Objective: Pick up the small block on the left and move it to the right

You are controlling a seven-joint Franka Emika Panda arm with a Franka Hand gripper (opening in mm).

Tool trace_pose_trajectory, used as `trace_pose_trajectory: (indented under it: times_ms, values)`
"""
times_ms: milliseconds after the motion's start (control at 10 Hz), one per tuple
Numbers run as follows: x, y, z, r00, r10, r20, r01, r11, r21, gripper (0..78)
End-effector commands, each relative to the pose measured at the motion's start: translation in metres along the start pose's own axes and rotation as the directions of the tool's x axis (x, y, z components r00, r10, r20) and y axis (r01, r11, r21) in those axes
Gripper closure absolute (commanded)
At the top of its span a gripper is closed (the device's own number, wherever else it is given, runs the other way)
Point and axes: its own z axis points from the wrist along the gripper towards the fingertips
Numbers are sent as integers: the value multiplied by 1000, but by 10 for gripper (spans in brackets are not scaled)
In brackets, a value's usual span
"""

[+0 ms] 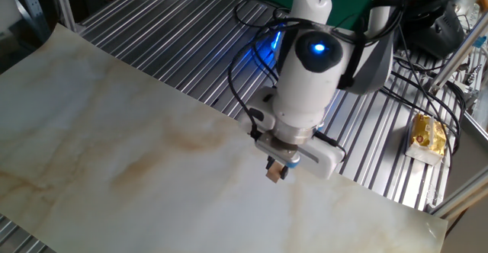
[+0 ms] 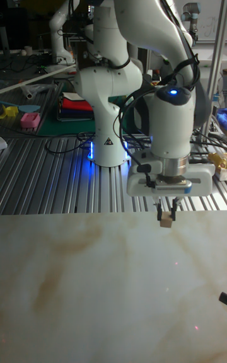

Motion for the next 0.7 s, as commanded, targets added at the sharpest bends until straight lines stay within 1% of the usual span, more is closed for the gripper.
trace_pose_trajectory:
  times_ms: [100,200,300,400,700]
  values:
    - [-3,-1,5,999,-36,3,36,999,-27,763]
    - [-3,-1,6,999,-43,3,43,999,-26,763]
    - [-6,0,5,997,-78,-5,78,997,-10,763]
    - [-8,1,5,994,-109,-13,109,994,16,763]
    - [-15,3,2,989,-149,-20,150,988,22,763]
